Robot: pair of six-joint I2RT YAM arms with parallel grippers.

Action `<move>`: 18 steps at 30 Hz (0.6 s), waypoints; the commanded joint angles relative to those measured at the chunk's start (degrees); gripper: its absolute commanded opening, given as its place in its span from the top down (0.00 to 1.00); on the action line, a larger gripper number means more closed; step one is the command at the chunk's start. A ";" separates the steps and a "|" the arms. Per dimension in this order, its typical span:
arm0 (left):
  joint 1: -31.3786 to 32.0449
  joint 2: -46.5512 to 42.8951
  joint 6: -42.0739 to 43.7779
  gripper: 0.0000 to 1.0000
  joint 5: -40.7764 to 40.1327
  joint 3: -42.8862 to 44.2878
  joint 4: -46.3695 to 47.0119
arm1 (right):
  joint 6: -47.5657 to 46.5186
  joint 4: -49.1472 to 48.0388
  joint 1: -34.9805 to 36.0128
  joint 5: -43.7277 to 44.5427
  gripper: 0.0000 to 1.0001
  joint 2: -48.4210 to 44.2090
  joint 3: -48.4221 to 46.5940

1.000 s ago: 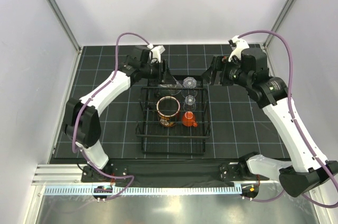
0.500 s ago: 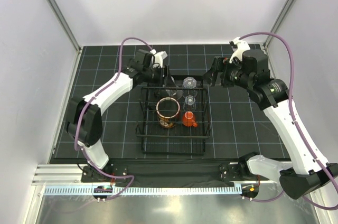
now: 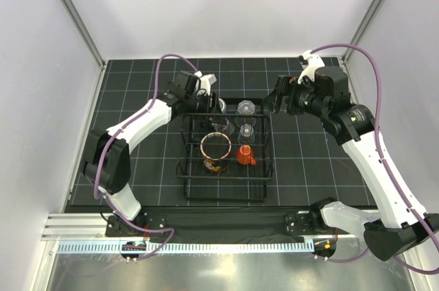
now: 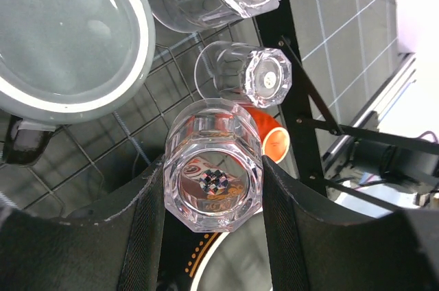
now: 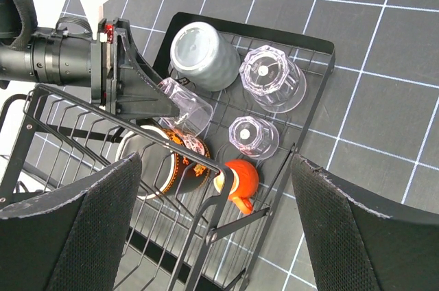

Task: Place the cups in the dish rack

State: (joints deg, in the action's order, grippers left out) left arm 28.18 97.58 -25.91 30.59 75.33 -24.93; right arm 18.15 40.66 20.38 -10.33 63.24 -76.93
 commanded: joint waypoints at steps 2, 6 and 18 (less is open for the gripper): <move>2.13 -3.80 2.97 1.00 -1.22 2.45 0.93 | 0.57 -2.96 -0.26 -1.01 0.11 -1.28 0.81; 4.24 -2.75 7.53 1.00 -6.42 4.30 1.19 | 0.57 -2.96 -0.25 -1.01 0.11 -1.37 1.16; 3.99 7.44 27.91 1.00 3.05 17.38 -7.32 | -0.84 -2.52 -1.66 -1.28 0.11 -1.81 1.69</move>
State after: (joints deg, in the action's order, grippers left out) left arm 32.51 103.83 -6.37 27.05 87.18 -31.16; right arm 18.11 39.99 19.27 -10.74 63.13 -75.05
